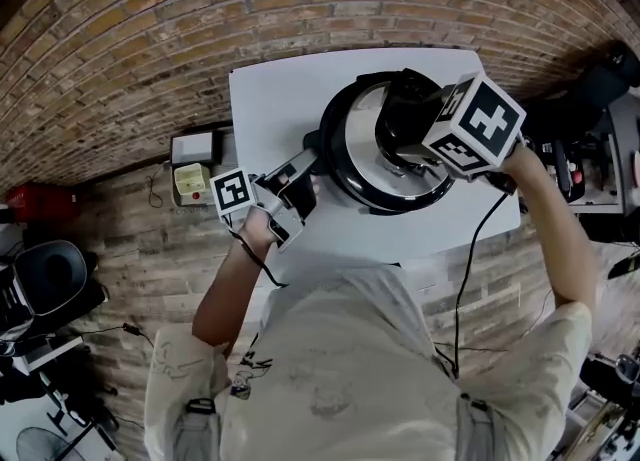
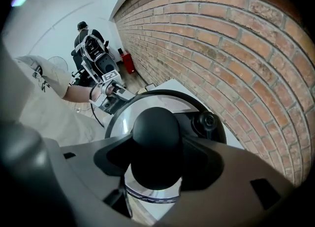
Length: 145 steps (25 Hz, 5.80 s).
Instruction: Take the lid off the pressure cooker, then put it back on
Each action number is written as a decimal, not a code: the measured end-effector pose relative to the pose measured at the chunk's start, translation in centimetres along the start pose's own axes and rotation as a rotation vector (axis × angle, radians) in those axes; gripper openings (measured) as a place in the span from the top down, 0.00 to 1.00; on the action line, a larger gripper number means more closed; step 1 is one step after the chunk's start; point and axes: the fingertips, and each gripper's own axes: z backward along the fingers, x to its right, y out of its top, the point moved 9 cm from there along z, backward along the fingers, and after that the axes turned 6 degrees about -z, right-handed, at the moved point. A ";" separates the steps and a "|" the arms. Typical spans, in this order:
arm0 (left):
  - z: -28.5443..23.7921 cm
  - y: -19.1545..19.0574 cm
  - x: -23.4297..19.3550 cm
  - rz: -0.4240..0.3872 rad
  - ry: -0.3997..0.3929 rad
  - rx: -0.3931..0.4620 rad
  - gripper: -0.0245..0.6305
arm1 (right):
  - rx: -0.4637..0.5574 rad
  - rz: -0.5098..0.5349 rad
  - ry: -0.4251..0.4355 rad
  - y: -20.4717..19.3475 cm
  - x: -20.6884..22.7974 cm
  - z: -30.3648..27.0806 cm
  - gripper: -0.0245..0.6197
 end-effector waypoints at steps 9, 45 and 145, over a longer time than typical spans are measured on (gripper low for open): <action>0.0 0.0 0.0 0.002 -0.008 -0.004 0.86 | -0.059 0.047 0.019 1.3 0.8 -2.9 0.51; -0.2 0.0 0.0 0.002 -0.014 -0.003 0.86 | -0.139 0.301 0.109 1.8 0.8 -3.1 0.51; 15.2 -2.7 14.4 -1.622 0.690 0.494 0.73 | 1.287 -0.417 -0.560 -8.7 -14.1 -2.5 0.32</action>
